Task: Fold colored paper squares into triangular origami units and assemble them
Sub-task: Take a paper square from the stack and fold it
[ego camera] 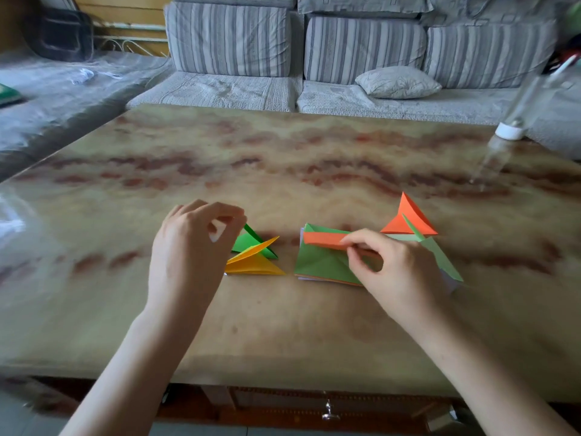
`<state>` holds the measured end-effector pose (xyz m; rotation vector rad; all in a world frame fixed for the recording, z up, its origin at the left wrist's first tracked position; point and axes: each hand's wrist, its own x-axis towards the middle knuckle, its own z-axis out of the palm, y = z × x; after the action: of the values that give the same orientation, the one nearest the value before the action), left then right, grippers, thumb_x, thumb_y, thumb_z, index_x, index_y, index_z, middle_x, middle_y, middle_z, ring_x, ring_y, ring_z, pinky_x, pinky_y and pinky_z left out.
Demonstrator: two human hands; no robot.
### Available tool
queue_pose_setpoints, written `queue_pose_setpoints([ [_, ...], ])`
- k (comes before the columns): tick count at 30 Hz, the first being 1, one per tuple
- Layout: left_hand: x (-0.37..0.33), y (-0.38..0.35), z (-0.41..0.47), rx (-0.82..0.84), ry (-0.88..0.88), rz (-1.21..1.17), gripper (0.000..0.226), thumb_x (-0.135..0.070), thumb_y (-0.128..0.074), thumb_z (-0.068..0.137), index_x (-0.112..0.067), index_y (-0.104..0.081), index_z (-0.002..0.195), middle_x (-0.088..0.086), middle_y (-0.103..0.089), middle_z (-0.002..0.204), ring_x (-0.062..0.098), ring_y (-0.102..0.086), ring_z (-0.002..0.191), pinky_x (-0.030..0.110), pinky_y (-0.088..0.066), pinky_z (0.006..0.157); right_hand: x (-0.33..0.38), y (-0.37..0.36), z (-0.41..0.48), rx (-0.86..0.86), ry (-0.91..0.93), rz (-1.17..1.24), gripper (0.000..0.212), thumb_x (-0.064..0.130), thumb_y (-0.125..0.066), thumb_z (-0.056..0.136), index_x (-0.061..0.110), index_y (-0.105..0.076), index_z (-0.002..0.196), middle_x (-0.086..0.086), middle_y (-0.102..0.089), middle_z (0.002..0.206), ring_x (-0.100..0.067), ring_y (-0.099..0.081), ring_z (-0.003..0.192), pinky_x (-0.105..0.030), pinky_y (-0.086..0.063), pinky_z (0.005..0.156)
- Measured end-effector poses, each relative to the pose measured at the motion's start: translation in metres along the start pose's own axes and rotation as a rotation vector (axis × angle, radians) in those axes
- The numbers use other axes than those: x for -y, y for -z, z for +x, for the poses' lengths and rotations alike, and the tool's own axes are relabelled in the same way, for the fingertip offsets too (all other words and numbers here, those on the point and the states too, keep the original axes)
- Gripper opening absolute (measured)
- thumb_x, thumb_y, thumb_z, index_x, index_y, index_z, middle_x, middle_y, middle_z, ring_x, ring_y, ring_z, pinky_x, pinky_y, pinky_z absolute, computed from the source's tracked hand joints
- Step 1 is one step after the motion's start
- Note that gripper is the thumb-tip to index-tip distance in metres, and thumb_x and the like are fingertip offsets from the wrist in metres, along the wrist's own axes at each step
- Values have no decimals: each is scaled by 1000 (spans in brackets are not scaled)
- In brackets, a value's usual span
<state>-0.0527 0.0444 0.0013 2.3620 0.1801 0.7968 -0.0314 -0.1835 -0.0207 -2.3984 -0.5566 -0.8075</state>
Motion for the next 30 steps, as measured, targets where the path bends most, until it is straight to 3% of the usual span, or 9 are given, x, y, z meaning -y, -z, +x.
queue_pose_setpoints([
  [5, -13, -21, -11, 130, -37, -207, 12, -25, -66, 86, -19, -75, 84, -8, -69, 73, 4, -59, 72, 8, -38, 62, -2, 5, 2, -141, -34, 125, 13, 18, -60, 85, 17, -72, 89, 5, -74, 82, -21, -69, 68, -41, -55, 62],
  [8, -23, -29, -13, 164, -23, -330, 16, -25, -60, 90, -20, -75, 85, -11, -70, 71, 2, -62, 65, 10, -42, 59, 0, 9, 2, -251, -38, 206, 12, 14, -61, 88, 12, -71, 93, 7, -73, 92, -11, -69, 81, -37, -56, 74],
  [12, -41, -29, -13, 372, 346, -840, 38, -33, -45, 96, -6, -71, 89, 8, -73, 73, 14, -68, 59, 21, -50, 46, 3, 12, 3, -317, 13, 283, 10, 3, -63, 87, 4, -70, 94, 2, -71, 103, -7, -67, 100, -23, -48, 91],
  [15, -51, -29, -12, 640, 639, -1088, 65, -57, -38, 84, -1, -64, 103, 17, -74, 89, 25, -73, 76, 29, -58, 55, 6, 14, 3, -287, 138, 302, 8, 0, -64, 87, 1, -70, 91, -3, -70, 106, -15, -63, 111, -32, -42, 102],
  [17, -52, -29, -11, 743, 701, -1195, 75, -64, -39, 74, -3, -62, 111, 18, -72, 101, 26, -72, 88, 32, -60, 63, 8, 14, 3, -236, 226, 304, 8, 2, -62, 87, 3, -70, 89, -3, -70, 107, -18, -61, 115, -36, -39, 105],
  [19, -53, -29, -9, 727, 715, -1296, 65, -56, -46, 77, -4, -63, 112, 15, -71, 105, 23, -71, 89, 32, -60, 65, 8, 14, 3, -180, 278, 300, 8, 4, -63, 86, 5, -70, 87, 1, -70, 106, -17, -59, 116, -36, -38, 106],
  [22, -49, -31, -6, 581, 744, -1364, 32, -24, -54, 86, -3, -64, 109, 14, -71, 101, 17, -70, 80, 29, -59, 69, 5, 11, 2, -103, 283, 310, 8, 5, -65, 84, 8, -71, 87, 5, -71, 103, -15, -59, 116, -42, -39, 105],
  [24, -47, -32, -6, 522, 720, -1339, 24, -9, -52, 89, -2, -63, 110, 13, -70, 98, 16, -67, 76, 26, -57, 66, 2, 9, 1, -61, 247, 311, 11, 8, -66, 83, 11, -71, 92, 6, -71, 102, -12, -60, 114, -43, -36, 106],
  [30, -50, -31, -11, 536, 693, -1324, 27, -8, -50, 90, 1, -63, 112, 15, -70, 102, 22, -67, 83, 29, -59, 66, 2, 9, 2, -29, 115, 376, 20, 27, -66, 80, 18, -71, 97, 11, -70, 98, -7, -59, 109, -40, -34, 108],
])
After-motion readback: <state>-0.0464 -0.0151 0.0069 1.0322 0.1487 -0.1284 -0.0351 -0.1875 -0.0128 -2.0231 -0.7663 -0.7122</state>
